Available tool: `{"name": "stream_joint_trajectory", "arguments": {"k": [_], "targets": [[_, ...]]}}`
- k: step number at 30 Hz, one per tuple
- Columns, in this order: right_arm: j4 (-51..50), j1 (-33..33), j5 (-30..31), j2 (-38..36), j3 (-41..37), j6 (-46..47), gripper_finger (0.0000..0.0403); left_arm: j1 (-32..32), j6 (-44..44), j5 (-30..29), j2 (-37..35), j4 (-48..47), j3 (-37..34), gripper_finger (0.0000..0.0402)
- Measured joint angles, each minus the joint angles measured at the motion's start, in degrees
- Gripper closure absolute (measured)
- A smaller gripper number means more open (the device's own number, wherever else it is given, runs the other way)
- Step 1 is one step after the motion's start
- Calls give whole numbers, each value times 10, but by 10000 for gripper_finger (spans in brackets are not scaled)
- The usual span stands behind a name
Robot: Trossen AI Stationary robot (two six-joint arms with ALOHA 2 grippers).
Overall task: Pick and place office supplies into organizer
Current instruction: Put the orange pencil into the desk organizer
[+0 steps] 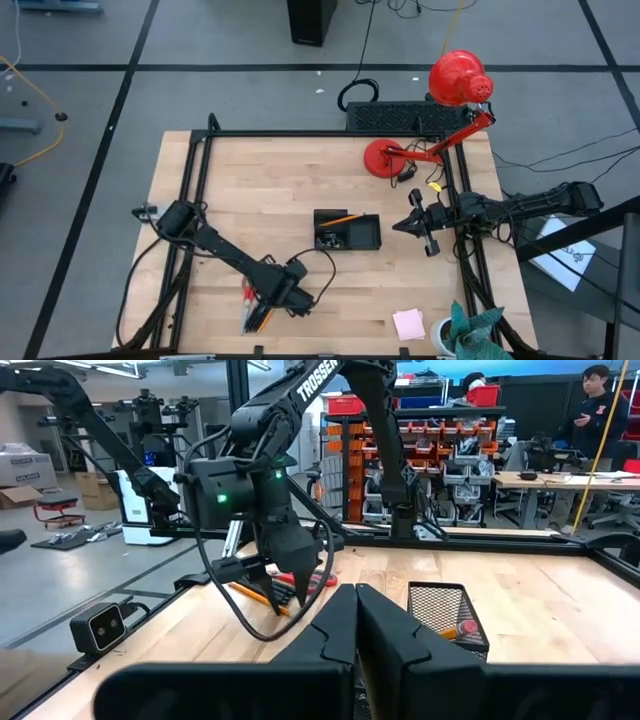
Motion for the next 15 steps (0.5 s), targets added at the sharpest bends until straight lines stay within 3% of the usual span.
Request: {"name": "stream_joint_trajectory", "arguments": {"k": [5, 15], "targets": [[0, 0, 0, 0, 0, 0, 403, 1, -21, -1, -3, 36, -22, 226], [5, 0, 1, 0, 0, 4, 403, 39, -147, 42, -1, 39, -23, 307]]}}
